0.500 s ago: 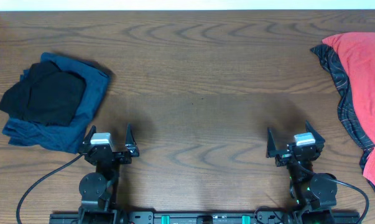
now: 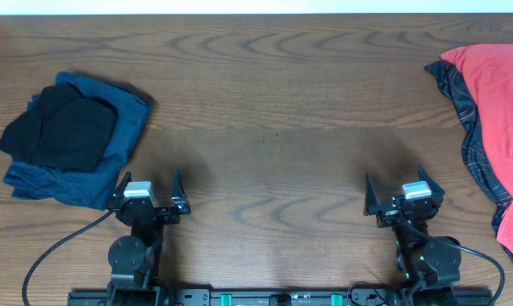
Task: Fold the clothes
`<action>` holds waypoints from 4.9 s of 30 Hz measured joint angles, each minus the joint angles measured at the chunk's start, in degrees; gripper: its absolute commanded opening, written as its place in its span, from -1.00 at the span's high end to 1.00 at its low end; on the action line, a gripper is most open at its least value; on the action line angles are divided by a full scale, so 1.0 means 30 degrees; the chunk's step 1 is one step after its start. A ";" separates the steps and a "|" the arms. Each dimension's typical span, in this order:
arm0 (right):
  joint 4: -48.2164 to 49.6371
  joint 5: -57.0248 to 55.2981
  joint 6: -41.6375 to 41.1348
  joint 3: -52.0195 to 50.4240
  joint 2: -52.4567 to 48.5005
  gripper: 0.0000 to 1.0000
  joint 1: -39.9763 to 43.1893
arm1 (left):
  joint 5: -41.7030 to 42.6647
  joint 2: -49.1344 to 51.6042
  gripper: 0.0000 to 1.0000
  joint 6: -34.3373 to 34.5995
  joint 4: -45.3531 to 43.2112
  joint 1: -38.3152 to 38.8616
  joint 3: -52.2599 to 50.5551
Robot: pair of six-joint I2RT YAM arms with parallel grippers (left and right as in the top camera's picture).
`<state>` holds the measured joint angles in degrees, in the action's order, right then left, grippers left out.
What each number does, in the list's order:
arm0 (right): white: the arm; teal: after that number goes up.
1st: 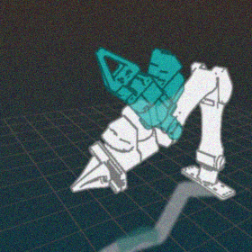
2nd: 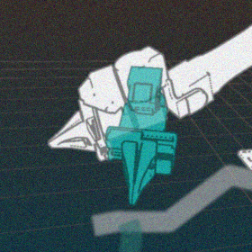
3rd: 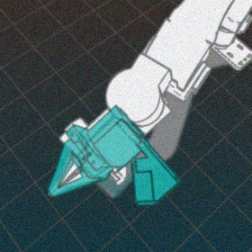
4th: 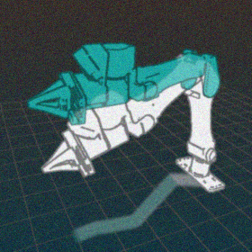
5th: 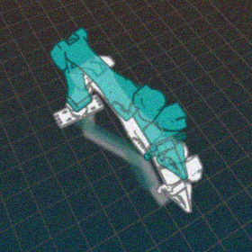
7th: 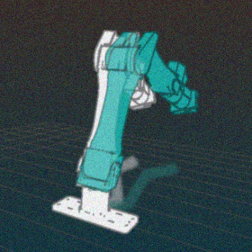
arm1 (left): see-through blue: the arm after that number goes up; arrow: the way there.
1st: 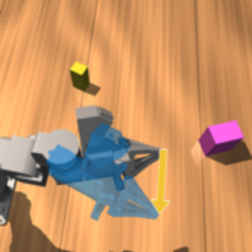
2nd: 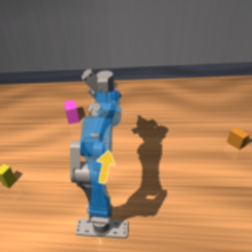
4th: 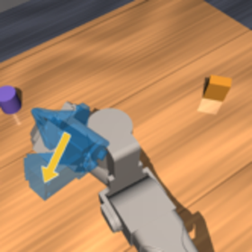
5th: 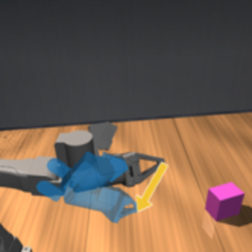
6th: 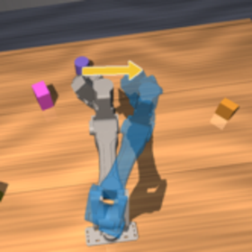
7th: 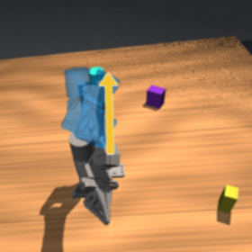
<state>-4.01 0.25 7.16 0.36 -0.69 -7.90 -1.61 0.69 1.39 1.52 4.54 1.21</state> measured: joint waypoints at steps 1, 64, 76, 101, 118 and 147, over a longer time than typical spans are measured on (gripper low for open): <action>0.0000 0.0000 0.0007 0.0000 0.0000 -0.98 0.0000 | 0.0000 0.0000 -0.96 0.0000 0.0000 0.0000 0.0000; -1.2174 -0.2856 -0.4969 1.3595 -1.5679 -0.99 0.1064 | 0.2200 1.1642 -0.96 0.1588 0.8422 0.0000 1.0098; -1.4906 -0.9967 -1.3325 1.4360 -2.1289 -0.89 0.5355 | 0.2528 1.2597 -0.96 0.1596 0.8874 0.0000 1.0295; -0.9129 -1.0251 -1.7376 1.3814 -2.8931 -0.29 1.7988 | 0.2565 1.2597 -0.96 0.1596 0.8874 0.0000 1.0295; -0.6856 -0.6987 -1.6269 1.3814 -2.8946 -0.26 1.8098 | 0.2565 1.2597 -0.96 0.1596 0.8874 0.0000 1.0295; -0.7162 -0.6346 -1.5293 1.3814 -2.9806 0.30 1.8112 | 0.2565 1.2597 -0.96 0.1596 0.8874 0.0000 1.0295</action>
<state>-25.50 -18.79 -38.72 41.80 -90.11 46.44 6.09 38.48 6.17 28.14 4.54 32.10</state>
